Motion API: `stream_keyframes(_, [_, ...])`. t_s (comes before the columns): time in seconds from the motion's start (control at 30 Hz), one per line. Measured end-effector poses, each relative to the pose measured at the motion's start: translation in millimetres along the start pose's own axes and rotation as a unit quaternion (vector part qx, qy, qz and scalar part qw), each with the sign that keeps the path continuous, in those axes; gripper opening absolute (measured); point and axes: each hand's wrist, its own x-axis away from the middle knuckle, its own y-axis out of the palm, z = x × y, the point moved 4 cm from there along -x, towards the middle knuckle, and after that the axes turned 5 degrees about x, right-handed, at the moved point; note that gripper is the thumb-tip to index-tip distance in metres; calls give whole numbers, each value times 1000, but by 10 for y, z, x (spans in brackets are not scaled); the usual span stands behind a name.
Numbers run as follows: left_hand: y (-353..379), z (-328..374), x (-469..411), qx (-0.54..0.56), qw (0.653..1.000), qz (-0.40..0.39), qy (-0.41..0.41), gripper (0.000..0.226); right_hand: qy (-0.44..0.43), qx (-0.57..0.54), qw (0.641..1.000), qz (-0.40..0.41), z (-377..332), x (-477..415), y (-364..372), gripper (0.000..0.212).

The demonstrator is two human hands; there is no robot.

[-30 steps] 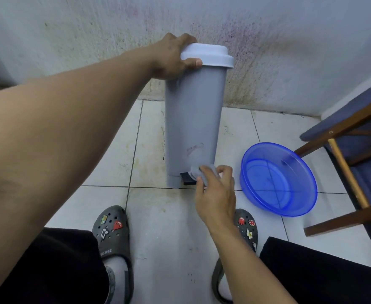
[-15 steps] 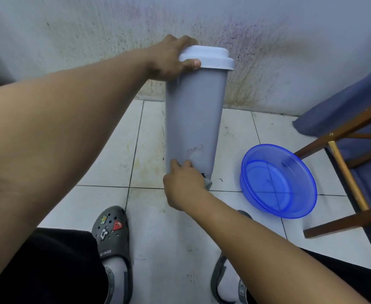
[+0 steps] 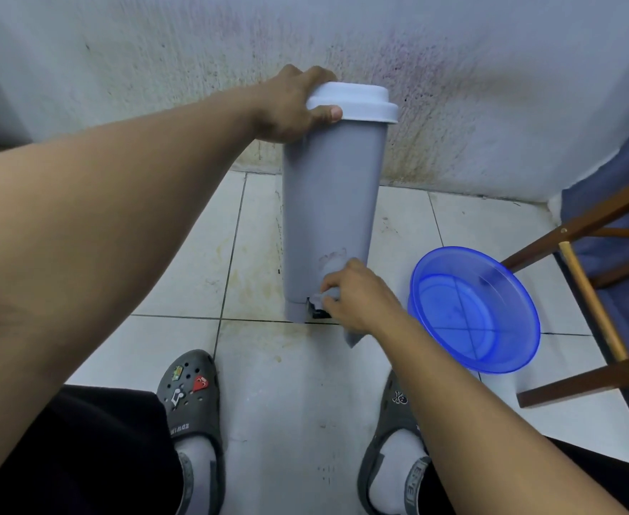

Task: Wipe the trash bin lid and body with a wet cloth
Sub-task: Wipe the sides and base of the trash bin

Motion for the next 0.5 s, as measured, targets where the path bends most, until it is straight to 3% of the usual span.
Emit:
stream_keyframes(0.1, [1, -17, 22, 2, 1000, 1, 2, 69, -33, -21, 999, 10, -175, -18, 81, 16])
stream_keyframes(0.37, [9, -20, -21, 2, 1000, 2, 4, 67, 53, -15, 998, 35, 401, 92, -1, 20])
stream_keyframes(0.5, [31, 4, -49, -3, 1000, 10, -3, 69, 55, 3, 994, 94, 98, 172, 84, 19])
